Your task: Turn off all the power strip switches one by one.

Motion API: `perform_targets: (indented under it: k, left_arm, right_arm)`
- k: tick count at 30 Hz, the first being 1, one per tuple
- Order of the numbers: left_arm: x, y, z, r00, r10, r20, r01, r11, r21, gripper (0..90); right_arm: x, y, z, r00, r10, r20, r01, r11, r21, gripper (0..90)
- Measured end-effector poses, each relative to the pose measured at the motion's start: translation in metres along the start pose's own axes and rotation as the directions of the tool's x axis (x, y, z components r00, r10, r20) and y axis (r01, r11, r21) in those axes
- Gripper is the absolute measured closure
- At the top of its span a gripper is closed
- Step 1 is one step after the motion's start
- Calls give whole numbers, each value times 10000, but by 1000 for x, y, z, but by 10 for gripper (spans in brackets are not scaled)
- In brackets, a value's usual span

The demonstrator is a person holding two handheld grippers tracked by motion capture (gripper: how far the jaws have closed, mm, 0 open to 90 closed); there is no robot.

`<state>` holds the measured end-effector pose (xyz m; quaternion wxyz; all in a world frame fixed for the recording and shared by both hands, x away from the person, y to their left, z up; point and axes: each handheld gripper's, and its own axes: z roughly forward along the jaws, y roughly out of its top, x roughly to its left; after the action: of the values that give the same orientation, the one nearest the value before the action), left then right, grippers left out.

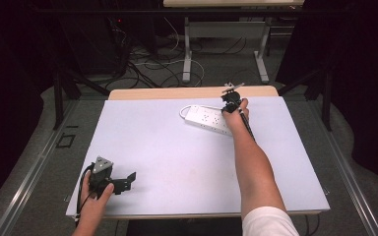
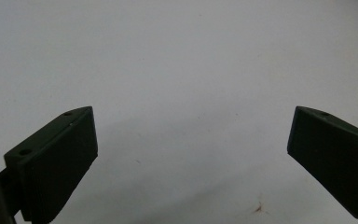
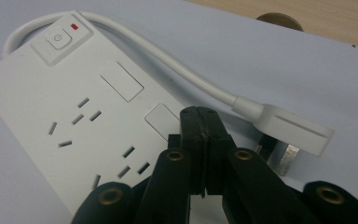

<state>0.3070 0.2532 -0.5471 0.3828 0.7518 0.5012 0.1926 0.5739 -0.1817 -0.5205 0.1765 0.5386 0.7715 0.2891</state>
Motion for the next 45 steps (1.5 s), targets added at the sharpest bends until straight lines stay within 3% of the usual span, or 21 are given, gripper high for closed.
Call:
perform_targets:
  k: [15, 28, 30, 39, 45]
  left_arm:
    - [-1, -2, -4, 9999, -17, -119, 17, 10000, -6, 15]
    - [-2, -2, -3, 9999, -20, -112, 20, 10000, -11, 15]
    - [-2, -2, -3, 10000, -12, -99, 12, 10000, -30, 15]
    - [-2, -2, -3, 10000, -13, -99, 12, 10000, -45, 15]
    - [-1, -2, -4, 9999, -5, -139, 4, 10000, -32, 15]
  right_arm:
    - [-14, -4, -15, 9995, 130, 297, -136, 9997, 220, 900]
    - [-19, -13, -16, 9988, 294, 382, -312, 9983, 489, 900]
    - [-19, -14, -16, 9980, 481, 407, -498, 9979, 422, 900]
    - [-21, -16, -15, 9984, 522, 199, -526, 9984, 192, 900]
    - [-23, -20, -15, 9975, 543, 448, -557, 9980, 294, 900]
